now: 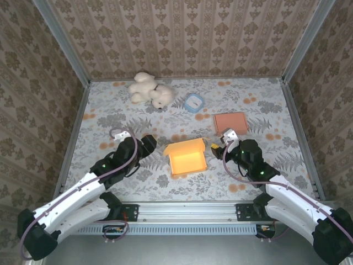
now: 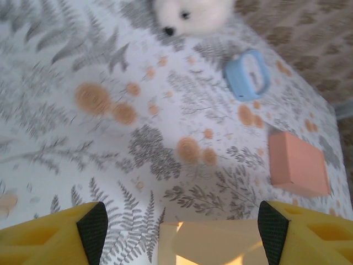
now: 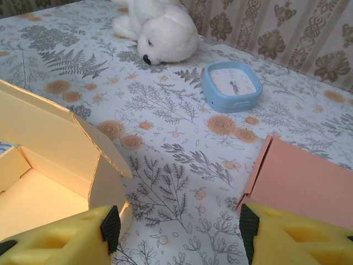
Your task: Fold the paper box
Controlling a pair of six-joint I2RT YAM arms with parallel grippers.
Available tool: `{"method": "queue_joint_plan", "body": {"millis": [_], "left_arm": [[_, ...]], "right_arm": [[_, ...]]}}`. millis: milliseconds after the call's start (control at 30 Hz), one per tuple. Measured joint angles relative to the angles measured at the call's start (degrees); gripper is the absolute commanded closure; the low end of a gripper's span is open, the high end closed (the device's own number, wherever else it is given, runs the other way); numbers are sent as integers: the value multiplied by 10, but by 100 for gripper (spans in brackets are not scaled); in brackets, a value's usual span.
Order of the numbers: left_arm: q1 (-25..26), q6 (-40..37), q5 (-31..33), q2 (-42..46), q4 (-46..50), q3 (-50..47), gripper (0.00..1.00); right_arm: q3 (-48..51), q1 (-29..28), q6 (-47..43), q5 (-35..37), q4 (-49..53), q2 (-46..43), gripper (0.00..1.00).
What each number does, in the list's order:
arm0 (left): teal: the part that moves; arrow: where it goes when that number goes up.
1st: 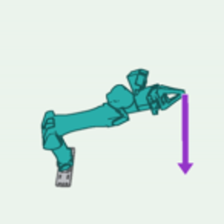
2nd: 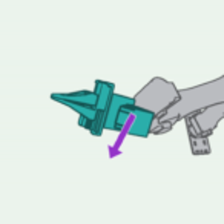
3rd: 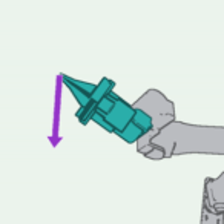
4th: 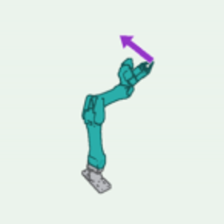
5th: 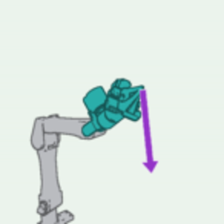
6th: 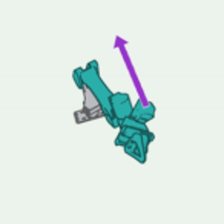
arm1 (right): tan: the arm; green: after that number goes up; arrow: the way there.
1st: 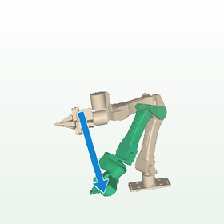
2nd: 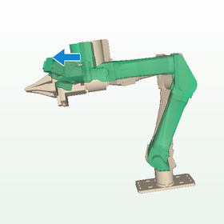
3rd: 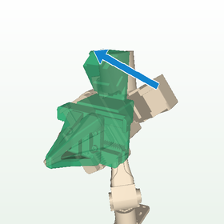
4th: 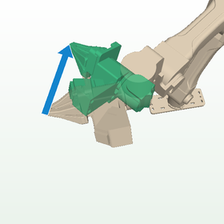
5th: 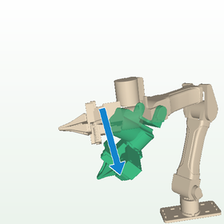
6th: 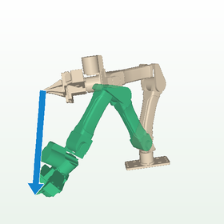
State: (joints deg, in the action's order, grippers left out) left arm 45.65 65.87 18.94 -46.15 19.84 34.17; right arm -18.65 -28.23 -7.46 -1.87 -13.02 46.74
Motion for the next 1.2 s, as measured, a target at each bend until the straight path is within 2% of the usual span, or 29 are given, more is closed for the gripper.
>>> {"method": "queue_joint_plan", "body": {"millis": [167,300,533,733,1200], "left_arm": [[0,121,-11,-80,16,27,23],[0,169,-16,-125,13,40,23],[5,209,-14,-143,2,54,24],[30,233,-11,-178,-14,65,23],[85,280,6,-237,-34,106,24]], "right_arm": [[-32,-21,31,7,13,47,39],[-47,-24,73,39,15,81,39],[-48,-24,114,87,12,115,39],[-45,-29,123,79,-21,136,39],[-45,-80,119,61,-74,186,40]]}}
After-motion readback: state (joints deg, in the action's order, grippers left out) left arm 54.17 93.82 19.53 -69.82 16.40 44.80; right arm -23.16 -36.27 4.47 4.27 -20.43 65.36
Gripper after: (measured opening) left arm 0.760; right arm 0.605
